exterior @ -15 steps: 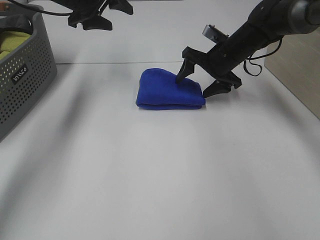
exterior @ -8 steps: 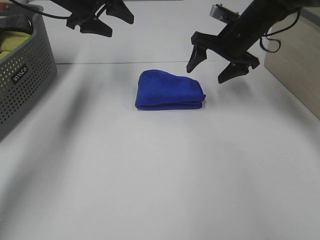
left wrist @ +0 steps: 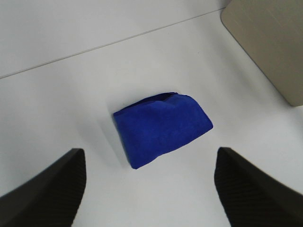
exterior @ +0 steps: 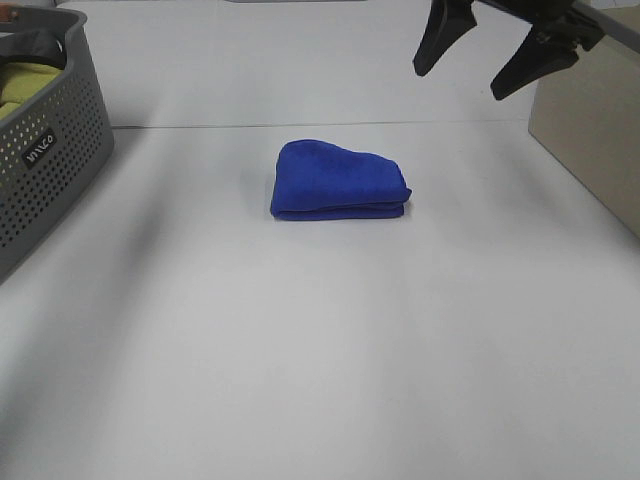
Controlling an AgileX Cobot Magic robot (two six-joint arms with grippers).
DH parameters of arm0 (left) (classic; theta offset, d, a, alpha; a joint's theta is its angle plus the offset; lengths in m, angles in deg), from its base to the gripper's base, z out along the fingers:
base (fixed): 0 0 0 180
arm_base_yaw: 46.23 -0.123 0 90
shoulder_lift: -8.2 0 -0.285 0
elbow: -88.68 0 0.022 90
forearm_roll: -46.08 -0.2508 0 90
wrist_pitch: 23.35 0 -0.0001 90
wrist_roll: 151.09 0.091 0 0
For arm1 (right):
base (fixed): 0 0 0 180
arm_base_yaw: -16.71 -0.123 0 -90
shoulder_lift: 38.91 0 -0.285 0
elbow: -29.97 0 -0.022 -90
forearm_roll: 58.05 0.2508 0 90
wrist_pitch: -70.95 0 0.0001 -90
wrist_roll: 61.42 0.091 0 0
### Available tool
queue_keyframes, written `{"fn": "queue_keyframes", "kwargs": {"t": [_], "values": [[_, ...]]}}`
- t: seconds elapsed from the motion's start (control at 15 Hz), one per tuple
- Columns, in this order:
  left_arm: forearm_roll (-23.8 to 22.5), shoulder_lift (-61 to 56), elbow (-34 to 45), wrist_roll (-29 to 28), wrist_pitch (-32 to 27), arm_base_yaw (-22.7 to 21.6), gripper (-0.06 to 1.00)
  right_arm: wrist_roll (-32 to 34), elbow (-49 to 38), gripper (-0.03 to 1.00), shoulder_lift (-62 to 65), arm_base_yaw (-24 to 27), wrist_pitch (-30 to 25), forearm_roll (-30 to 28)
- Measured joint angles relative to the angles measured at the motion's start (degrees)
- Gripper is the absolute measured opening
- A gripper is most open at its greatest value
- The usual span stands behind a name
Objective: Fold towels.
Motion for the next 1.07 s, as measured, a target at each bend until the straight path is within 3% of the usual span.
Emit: {"fn": "queue_keyframes", "kwargs": {"t": [0.27, 0.33, 0.53, 1.07], "values": [[-10.37, -15.24, 16.44, -1.15, -0.06, 0.00, 0.72, 0.40, -2.92, 0.84, 8.71, 0.00, -0.46, -0.97], [-14.44, -25.38, 29.11, -1.32, -0.06, 0.00, 0.72, 0.40, -7.62, 0.84, 14.78, 0.00, -0.46, -2.64], [-15.41, -41.94, 46.81, -1.43, -0.23, 0.00, 0.72, 0.34, -18.74, 0.84, 25.55, 0.00, -0.57, -5.79], [-15.47, -85.77, 76.26, -1.32, -0.40, 0.00, 0.72, 0.00, -51.68, 0.84, 63.31, 0.00, -0.69, -8.19]]}}
